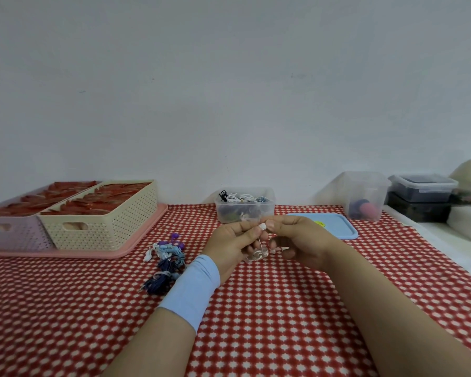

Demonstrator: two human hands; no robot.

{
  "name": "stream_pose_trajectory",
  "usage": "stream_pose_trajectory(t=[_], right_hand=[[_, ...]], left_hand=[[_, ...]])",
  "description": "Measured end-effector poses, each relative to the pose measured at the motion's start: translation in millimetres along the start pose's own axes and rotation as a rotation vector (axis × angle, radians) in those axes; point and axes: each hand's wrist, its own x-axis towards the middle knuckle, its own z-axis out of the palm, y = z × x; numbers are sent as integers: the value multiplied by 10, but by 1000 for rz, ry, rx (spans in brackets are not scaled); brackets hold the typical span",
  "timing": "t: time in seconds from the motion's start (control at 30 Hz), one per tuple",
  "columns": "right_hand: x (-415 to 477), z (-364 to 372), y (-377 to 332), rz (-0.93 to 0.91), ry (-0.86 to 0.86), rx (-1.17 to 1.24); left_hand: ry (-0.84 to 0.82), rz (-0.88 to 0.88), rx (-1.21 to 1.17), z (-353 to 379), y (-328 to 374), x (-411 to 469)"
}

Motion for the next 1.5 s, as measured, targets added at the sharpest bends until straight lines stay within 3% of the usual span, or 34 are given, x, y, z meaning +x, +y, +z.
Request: stream_pose_trajectory(t=[0.67,0.93,1.13,1.5], right_hand=[[-55,37,-6,-167,158,-250],[-69,36,-3,-203,171,-341],[-85,-29,-16,-32,47,-99],[21,-58,55,59,-18,-19]], left_hand=[[201,249,552,-41,-26,29],[187,196,457,-22,6,-11],[171,162,426,-24,31,-31],[105,136,441,-63,55,-35]])
